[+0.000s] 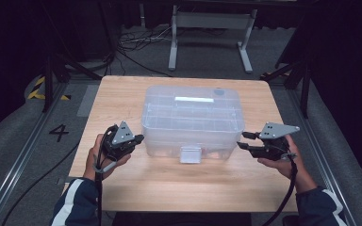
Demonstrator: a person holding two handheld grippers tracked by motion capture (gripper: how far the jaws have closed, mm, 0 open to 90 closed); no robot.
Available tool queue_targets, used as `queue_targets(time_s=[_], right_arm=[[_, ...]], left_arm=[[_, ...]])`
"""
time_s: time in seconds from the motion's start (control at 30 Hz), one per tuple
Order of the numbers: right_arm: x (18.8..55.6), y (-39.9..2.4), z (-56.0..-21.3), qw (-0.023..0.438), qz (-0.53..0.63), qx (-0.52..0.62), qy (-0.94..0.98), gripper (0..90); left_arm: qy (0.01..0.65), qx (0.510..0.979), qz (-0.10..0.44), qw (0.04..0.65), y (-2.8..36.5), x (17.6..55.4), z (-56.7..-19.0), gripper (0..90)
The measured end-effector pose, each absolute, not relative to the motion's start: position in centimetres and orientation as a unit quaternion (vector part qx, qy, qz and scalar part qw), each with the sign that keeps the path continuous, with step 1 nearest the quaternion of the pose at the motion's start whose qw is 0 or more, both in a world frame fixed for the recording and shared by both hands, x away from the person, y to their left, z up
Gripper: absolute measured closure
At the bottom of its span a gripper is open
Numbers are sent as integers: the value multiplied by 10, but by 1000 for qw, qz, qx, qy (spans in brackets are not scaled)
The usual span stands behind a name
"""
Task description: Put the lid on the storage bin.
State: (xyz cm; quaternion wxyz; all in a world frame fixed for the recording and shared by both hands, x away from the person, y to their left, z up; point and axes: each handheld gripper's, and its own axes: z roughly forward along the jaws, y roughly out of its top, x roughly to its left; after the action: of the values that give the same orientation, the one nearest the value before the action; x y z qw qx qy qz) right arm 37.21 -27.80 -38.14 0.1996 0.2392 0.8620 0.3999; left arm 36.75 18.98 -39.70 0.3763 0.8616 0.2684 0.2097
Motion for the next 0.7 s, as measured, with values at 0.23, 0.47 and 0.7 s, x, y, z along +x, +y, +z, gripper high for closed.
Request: queue_targets(time_s=[0.23, 0.47, 0.7], right_arm=[[373, -277, -384, 201, 395, 242, 863, 573], [371, -279, -385, 215, 376, 236, 870, 555], [366, -286, -387, 222, 360, 235, 875, 539]], left_arm=[[268, 860, 209, 381, 190, 367, -399, 819], [256, 867, 214, 371, 189, 363, -403, 746], [249, 876, 209, 357, 193, 357, -409, 689]])
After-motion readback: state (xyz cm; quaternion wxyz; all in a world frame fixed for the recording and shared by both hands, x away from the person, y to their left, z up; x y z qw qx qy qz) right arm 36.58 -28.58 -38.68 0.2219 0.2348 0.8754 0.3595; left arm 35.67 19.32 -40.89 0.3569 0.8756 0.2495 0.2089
